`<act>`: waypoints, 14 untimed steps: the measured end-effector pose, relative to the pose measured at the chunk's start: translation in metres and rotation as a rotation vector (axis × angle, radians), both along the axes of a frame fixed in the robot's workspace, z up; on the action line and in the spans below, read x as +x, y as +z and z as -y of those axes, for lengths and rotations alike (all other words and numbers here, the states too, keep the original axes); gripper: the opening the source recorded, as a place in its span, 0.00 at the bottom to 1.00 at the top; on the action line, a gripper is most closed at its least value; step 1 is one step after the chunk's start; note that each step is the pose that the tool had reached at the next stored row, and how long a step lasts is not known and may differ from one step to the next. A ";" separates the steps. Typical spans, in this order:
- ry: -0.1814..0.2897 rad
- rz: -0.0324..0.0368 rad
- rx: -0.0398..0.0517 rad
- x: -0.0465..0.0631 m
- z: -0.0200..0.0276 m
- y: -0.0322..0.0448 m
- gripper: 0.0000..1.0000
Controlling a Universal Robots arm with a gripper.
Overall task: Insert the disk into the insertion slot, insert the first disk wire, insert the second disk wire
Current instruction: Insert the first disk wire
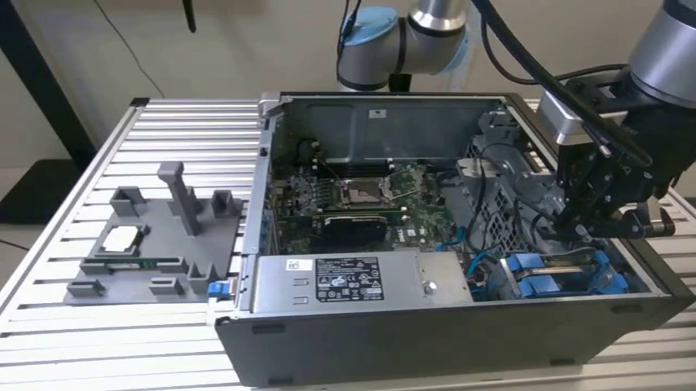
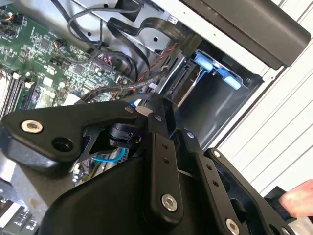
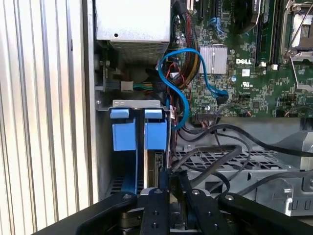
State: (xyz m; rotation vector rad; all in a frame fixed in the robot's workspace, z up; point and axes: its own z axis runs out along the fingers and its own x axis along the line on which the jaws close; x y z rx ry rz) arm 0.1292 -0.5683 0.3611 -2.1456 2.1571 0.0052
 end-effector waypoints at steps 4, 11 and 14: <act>0.000 -0.0002 0.0001 0.003 0.0005 -0.0035 0.20; 0.000 -0.0005 0.0000 0.011 0.0031 -0.0076 0.20; 0.000 -0.0007 0.0000 0.014 0.0049 -0.0094 0.20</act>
